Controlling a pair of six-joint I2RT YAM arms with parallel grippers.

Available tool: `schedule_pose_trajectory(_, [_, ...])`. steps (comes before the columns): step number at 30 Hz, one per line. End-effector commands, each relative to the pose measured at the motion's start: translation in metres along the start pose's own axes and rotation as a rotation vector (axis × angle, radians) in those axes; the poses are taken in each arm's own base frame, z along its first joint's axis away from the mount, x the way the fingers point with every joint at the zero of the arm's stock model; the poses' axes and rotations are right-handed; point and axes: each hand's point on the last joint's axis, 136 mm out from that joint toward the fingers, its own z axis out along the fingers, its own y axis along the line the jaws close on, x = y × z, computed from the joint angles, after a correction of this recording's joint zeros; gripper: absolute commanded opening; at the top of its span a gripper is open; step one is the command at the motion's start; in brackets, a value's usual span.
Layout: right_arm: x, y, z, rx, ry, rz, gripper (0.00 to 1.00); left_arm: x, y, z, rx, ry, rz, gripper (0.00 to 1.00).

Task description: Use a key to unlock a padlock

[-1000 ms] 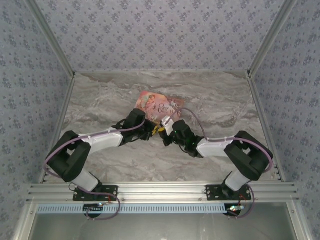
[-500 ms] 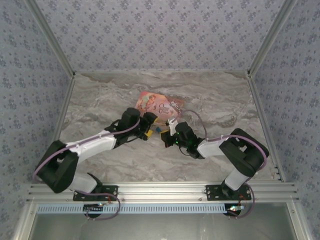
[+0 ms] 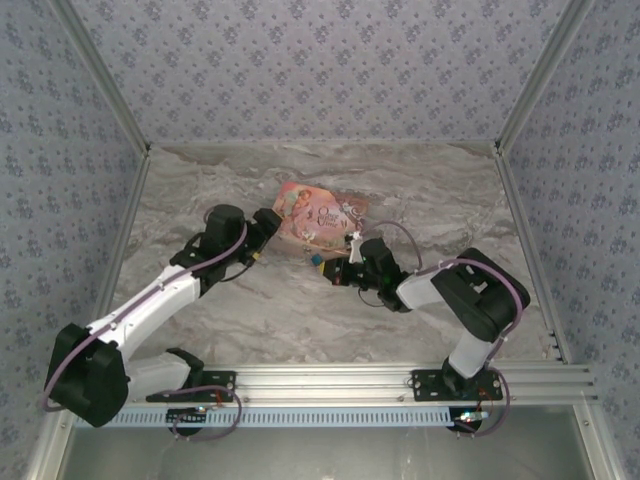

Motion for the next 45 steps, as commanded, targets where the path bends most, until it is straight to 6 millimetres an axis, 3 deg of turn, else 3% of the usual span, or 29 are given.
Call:
schedule_pose_trajectory(1, [0.004,-0.009,0.002,-0.007,0.023,0.171,0.0,-0.022,-0.006,-0.008,-0.036,-0.044,0.139,0.9])
schedule_pose_trajectory(4, [0.005,-0.019,0.001,0.025,0.02,0.196,0.0,-0.037,-0.002,-0.005,-0.077,-0.058,0.222,0.91])
schedule_pose_trajectory(8, [0.003,-0.025,-0.005,0.058,0.014,0.198,0.15,-0.056,0.008,0.011,-0.123,-0.022,0.272,0.94])
schedule_pose_trajectory(11, [0.0,-0.026,-0.012,0.09,0.007,0.165,0.3,-0.063,0.005,0.027,-0.106,0.033,0.304,0.94])
schedule_pose_trajectory(17, [-0.014,-0.024,-0.035,0.148,-0.026,0.071,0.51,-0.065,-0.004,0.06,-0.095,0.138,0.385,0.95])
schedule_pose_trajectory(25, [-0.033,-0.022,-0.057,0.149,-0.056,0.044,0.79,-0.052,0.009,0.102,-0.096,0.283,0.404,0.94])
schedule_pose_trajectory(33, [-0.053,-0.009,-0.046,0.055,-0.057,0.059,0.79,-0.041,0.042,0.112,-0.17,0.326,0.383,0.92])
schedule_pose_trajectory(40, [-0.085,-0.007,-0.031,0.006,-0.058,-0.001,0.77,-0.025,0.081,0.099,-0.247,0.315,0.324,0.92])
schedule_pose_trajectory(45, [-0.111,-0.014,-0.019,-0.032,-0.069,-0.04,0.77,-0.006,0.098,0.084,-0.255,0.31,0.285,0.91])
